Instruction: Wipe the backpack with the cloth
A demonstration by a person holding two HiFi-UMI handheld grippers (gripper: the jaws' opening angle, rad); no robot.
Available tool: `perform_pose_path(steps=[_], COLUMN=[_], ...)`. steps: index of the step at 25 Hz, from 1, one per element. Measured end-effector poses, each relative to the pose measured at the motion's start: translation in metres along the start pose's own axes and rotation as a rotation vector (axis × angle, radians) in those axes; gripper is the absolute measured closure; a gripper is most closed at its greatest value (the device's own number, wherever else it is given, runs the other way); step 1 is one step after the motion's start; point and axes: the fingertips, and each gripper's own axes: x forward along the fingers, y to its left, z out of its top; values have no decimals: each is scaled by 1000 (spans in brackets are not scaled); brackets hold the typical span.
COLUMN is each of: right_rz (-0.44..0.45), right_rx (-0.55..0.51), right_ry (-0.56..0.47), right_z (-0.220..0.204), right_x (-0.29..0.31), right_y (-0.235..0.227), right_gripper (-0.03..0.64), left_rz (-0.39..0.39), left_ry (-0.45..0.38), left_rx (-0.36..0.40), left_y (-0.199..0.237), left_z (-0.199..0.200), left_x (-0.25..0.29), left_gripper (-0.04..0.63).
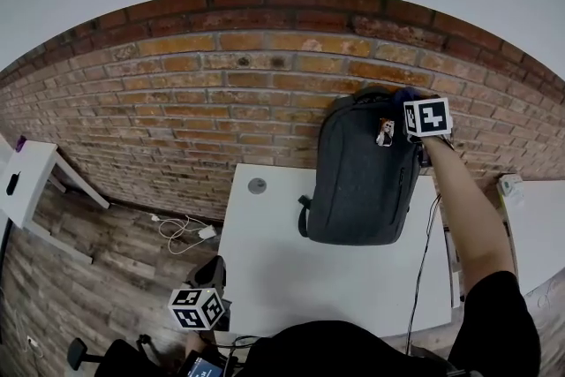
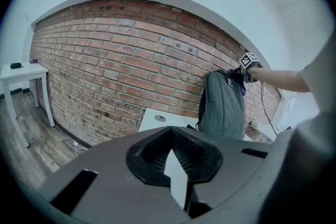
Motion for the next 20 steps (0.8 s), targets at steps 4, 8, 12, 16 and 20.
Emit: perform_pose_path(steps=[4,8,12,16,20], right_rz=[18,65,161,262,288], right_rx=[-120,-182,-207,-164,-141], right_ry=[-47,-85,-106,-132,-135], right_z=[20,39,53,70,76], right_x=[5,10,10,11,12], right_y=[41,82,147,197,216], right_gripper=[581,581,581,581,581], left_rz=[11,26,16,4,17], left_ry=[-1,7,14,18,27], left_rx=[-29,-34,-36,-17,-39], left_y=[6,12,8,1,6], left_z=[-6,-8,-9,-9,-15], left_x=[-4,-7,-5,-3,-7], left_gripper=[598,598,598,598,598])
